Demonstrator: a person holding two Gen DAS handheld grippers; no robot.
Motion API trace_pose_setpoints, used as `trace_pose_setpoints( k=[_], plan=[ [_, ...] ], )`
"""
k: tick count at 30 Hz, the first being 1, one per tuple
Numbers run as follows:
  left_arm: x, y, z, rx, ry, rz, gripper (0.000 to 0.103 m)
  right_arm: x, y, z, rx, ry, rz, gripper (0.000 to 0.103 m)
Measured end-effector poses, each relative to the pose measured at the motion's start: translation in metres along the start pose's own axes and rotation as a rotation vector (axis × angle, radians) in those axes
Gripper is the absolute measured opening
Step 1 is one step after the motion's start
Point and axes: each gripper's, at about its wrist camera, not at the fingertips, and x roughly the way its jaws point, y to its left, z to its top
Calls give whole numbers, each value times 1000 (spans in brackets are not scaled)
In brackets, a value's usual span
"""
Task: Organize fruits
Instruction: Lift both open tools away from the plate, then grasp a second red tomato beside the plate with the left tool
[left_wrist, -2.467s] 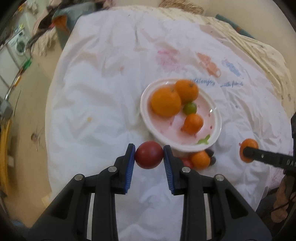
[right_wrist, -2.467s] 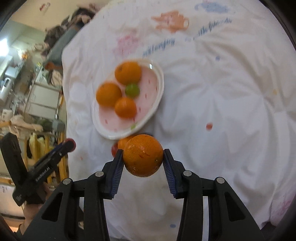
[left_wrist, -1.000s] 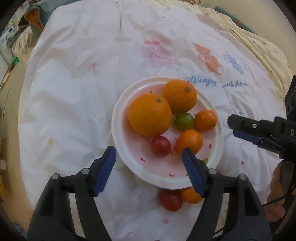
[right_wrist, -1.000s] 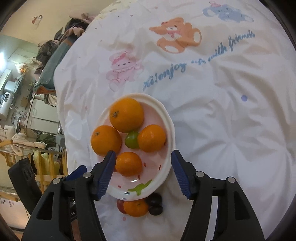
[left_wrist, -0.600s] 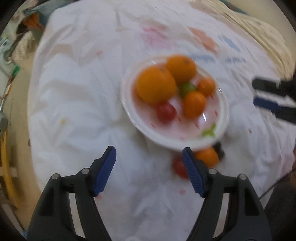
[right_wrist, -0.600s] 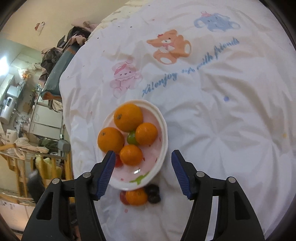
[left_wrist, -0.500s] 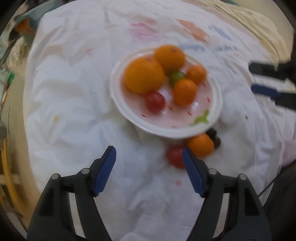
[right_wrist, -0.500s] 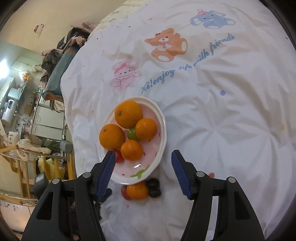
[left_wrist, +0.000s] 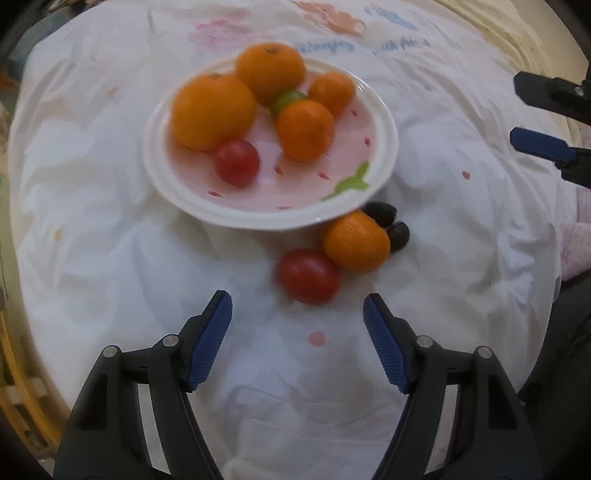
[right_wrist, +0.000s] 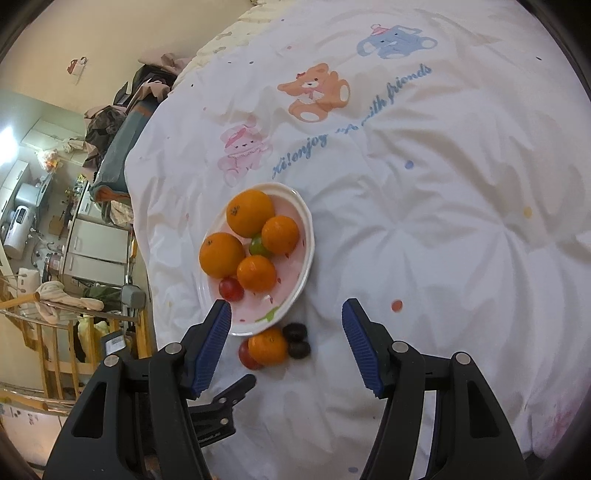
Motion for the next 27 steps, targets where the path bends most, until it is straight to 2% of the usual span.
trace_pose_setpoints(
  k=[9, 12, 14, 16, 20, 23, 27],
  plan=[
    [19, -22, 12, 118, 8, 72, 58, -8, -13, -12, -25, -12, -71, 65],
    [20, -25, 14, 132, 10, 59, 49, -9, -19, -14, -23, -9, -82, 65],
    [20, -29, 14, 152, 5, 89, 32, -11, -21, -14, -20, -13, -87, 65],
    [19, -28, 13, 163, 6, 85, 32, -11, -22, -13, -18, -16, -91, 65],
    [11, -21, 9, 132, 6, 90, 32, -10, -19, -13, -17, -18, -81, 65],
    [-3, -8, 7, 64, 10, 89, 32, -10, -12, -13, -38, -18, -78, 65],
    [-39, 7, 0, -42, -48, 58, 32, -9, -6, -14, -50, -18, -69, 65]
  ],
)
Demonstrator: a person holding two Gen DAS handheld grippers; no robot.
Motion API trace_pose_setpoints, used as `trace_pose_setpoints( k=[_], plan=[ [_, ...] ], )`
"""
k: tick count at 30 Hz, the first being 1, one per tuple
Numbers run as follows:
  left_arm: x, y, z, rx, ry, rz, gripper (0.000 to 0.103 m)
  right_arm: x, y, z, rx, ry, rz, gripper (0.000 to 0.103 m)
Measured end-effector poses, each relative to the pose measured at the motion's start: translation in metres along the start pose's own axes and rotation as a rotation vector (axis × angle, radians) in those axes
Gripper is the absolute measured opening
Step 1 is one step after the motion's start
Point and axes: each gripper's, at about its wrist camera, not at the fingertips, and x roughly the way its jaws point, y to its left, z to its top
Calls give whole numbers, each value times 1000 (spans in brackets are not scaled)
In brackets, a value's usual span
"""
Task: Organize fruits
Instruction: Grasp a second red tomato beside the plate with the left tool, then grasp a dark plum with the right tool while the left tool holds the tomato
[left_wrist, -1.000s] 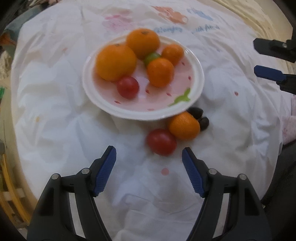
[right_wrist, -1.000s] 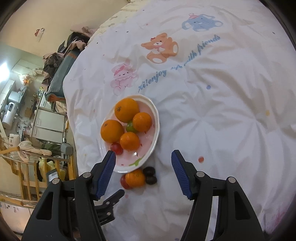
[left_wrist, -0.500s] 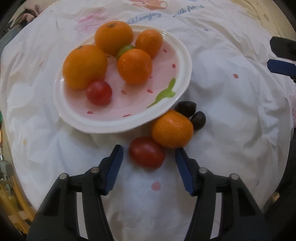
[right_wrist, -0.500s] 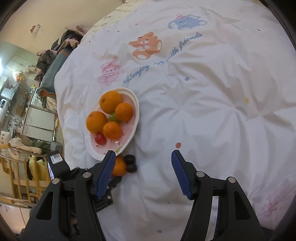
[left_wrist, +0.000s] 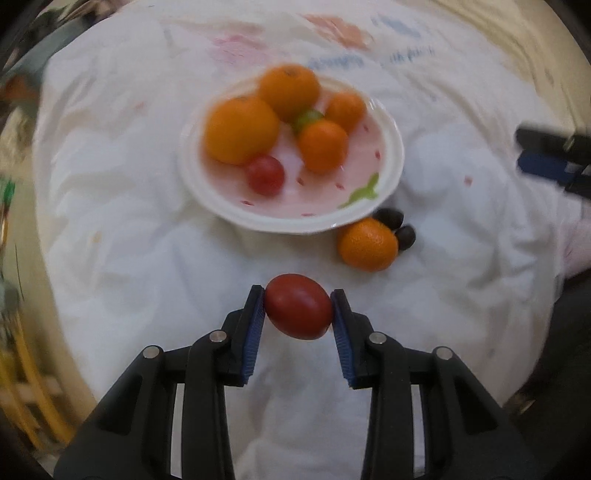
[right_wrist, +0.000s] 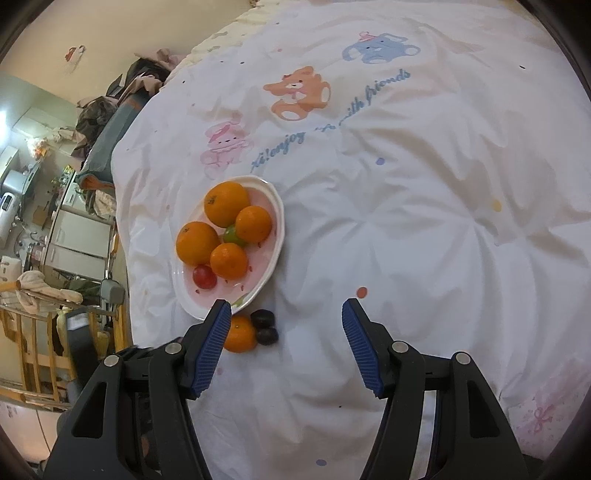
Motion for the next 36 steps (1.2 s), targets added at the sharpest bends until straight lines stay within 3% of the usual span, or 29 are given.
trace_pose_setpoints(
  k=[5, 12, 20, 22, 24, 26, 36],
  plan=[
    [-43, 19, -17, -124, -96, -41, 32, 2, 6, -2, -21, 7, -2, 65],
    [-68, 41, -25, -218, -233, 1, 32, 12, 3, -7, -8, 48, 5, 65],
    [-62, 56, -21, -292, -226, -30, 32, 47, -2, -14, 4, 176, -17, 64],
    [-61, 58, -20, -303, -224, -36, 32, 58, 1, -17, -21, 208, -26, 58],
    [-61, 60, -19, -317, -219, -48, 32, 71, 8, -21, -48, 250, -26, 43],
    [-60, 61, -18, -330, -212, -71, 32, 82, 15, -24, -85, 272, -52, 36],
    [-57, 63, -20, -331, -185, -95, 32, 119, 45, -19, -229, 300, -155, 31]
  ],
)
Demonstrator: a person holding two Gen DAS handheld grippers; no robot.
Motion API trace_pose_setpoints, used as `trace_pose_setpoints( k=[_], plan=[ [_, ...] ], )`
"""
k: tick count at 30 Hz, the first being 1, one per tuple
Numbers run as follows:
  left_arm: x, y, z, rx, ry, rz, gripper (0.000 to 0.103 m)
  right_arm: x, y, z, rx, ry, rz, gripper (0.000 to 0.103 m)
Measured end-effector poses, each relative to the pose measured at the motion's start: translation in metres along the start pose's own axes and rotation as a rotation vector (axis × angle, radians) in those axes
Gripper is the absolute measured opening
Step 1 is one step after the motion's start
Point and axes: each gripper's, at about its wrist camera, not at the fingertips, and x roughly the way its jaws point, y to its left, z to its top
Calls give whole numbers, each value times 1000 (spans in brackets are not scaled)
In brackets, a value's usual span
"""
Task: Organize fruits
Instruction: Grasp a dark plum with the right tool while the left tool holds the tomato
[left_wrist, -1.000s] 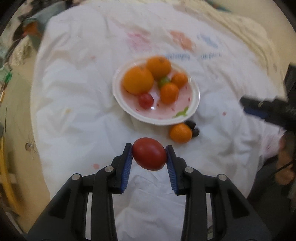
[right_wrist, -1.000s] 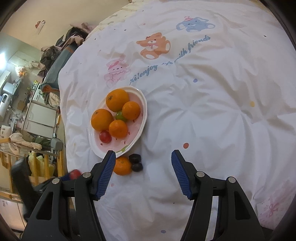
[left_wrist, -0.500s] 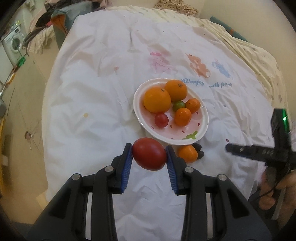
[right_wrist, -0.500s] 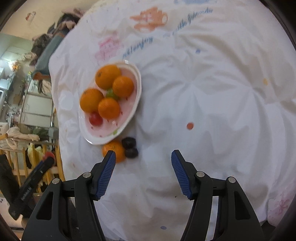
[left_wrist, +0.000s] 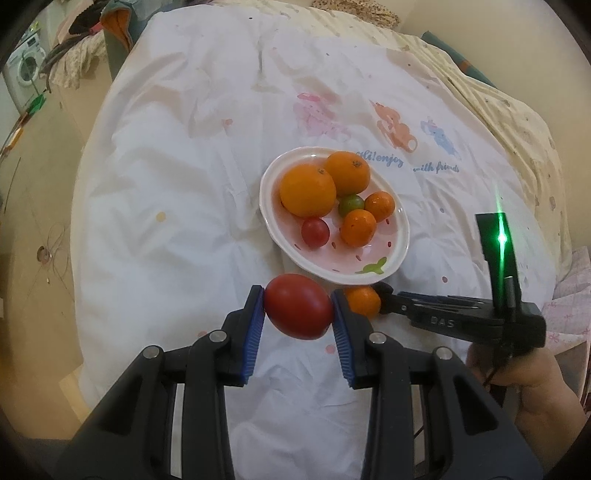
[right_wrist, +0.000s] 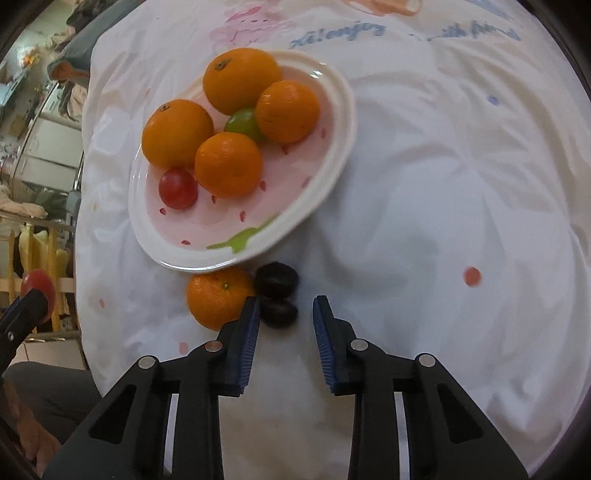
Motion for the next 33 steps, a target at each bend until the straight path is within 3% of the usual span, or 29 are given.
trace_pose_setpoints(
  k=[6, 8, 11, 24, 33],
  plan=[
    [3, 2, -1, 0, 11, 5, 32, 12, 13, -5, -91, 39, -45, 31],
    [4, 1, -1, 0, 15, 6, 32, 14, 19, -8, -127, 47, -53, 24],
    [5, -1, -1, 4, 16, 3, 32, 14, 21, -9, -152, 46, -59, 23],
    [12, -3, -4, 30, -4, 49, 32, -15, 6, -21, -117, 13, 30, 23],
    [17, -3, -6, 49, -26, 89, 32, -62, -13, -38, -75, -75, 117, 23]
  ],
)
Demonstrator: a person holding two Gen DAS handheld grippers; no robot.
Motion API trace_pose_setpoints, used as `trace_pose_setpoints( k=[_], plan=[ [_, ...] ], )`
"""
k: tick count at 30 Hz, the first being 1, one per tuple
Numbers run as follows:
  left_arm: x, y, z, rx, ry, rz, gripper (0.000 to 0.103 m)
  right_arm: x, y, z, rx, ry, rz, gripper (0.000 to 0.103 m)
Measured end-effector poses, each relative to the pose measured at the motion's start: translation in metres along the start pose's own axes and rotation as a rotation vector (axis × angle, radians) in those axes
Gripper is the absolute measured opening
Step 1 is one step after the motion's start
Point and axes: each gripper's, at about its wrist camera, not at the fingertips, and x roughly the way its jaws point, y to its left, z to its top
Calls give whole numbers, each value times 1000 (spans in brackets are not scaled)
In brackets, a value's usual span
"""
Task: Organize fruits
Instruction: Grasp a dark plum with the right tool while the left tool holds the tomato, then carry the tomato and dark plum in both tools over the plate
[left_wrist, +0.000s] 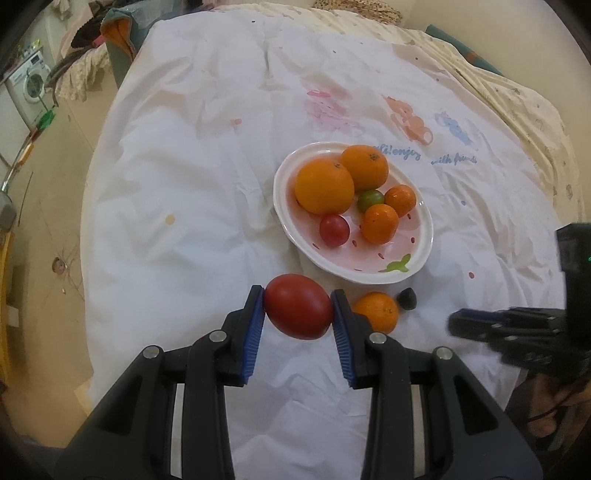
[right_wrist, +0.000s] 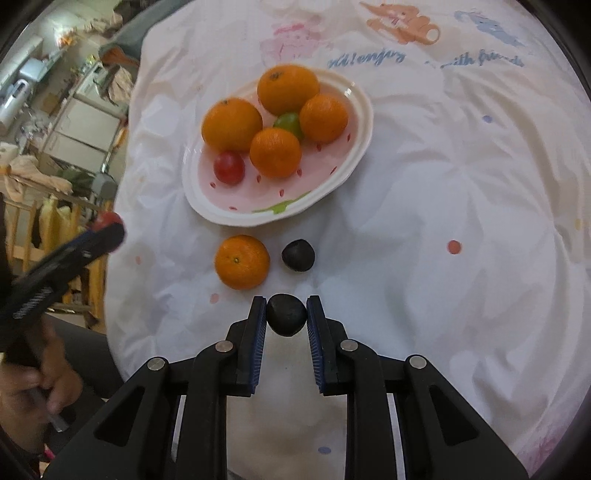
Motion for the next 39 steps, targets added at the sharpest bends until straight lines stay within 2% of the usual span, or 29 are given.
trace_pose_setpoints(
  k=[15, 26, 31, 39],
  plan=[
    [-10, -1, 1, 33, -97, 58, 32, -61, -12, 7, 69, -214, 76, 23],
    [-23, -2, 12, 35, -118, 64, 32, -96, -14, 20, 89, -374, 124, 23],
    [-33, -4, 28, 29, -142, 52, 32, -100, -10, 31, 81, -405, 139, 23],
    [-32, -13, 56, 36, -172, 39, 32, -85, -10, 66, 82, -393, 140, 23]
  ],
)
